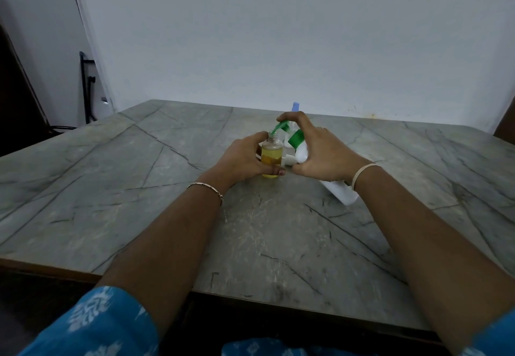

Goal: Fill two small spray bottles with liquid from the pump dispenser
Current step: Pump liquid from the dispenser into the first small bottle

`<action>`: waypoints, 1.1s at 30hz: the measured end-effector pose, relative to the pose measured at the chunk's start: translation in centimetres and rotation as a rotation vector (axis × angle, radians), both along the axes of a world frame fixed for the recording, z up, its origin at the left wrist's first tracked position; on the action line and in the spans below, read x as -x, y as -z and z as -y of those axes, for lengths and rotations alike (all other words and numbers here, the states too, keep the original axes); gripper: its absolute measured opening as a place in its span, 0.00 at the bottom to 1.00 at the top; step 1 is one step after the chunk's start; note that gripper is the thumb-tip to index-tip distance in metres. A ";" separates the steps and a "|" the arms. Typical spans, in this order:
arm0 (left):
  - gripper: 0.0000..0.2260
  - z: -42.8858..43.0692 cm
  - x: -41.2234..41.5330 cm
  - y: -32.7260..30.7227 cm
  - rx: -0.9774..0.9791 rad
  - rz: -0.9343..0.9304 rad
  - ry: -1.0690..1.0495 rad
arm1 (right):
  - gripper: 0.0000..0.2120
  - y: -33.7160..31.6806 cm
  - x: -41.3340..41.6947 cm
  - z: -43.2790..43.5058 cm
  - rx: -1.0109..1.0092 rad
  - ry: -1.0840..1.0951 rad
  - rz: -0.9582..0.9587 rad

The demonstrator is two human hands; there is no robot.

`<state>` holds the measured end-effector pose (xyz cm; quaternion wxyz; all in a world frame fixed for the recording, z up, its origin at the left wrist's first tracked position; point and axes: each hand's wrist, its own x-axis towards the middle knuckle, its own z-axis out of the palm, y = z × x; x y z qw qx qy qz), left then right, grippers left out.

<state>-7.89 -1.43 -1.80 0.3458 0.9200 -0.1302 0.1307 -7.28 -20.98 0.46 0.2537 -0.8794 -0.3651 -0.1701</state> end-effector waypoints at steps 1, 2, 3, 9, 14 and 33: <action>0.38 0.0 -0.1 0.0 -0.003 -0.004 -0.004 | 0.38 0.0 0.0 -0.1 -0.011 -0.005 -0.007; 0.39 0.0 -0.1 0.0 -0.009 -0.006 -0.008 | 0.37 0.0 0.0 -0.2 -0.023 -0.009 -0.010; 0.39 0.0 -0.1 0.0 -0.014 -0.006 -0.010 | 0.36 0.0 0.0 -0.3 -0.033 -0.011 -0.010; 0.37 -0.1 -0.1 0.1 -0.014 0.003 -0.010 | 0.34 -0.1 -0.1 -0.8 -0.054 -0.012 0.009; 0.35 0.0 0.2 -0.1 0.003 0.015 0.004 | 0.37 0.2 -0.3 -0.4 0.000 0.007 0.055; 0.39 0.0 -0.1 0.0 -0.026 0.006 -0.014 | 0.36 0.2 -0.2 -0.6 0.037 0.042 0.107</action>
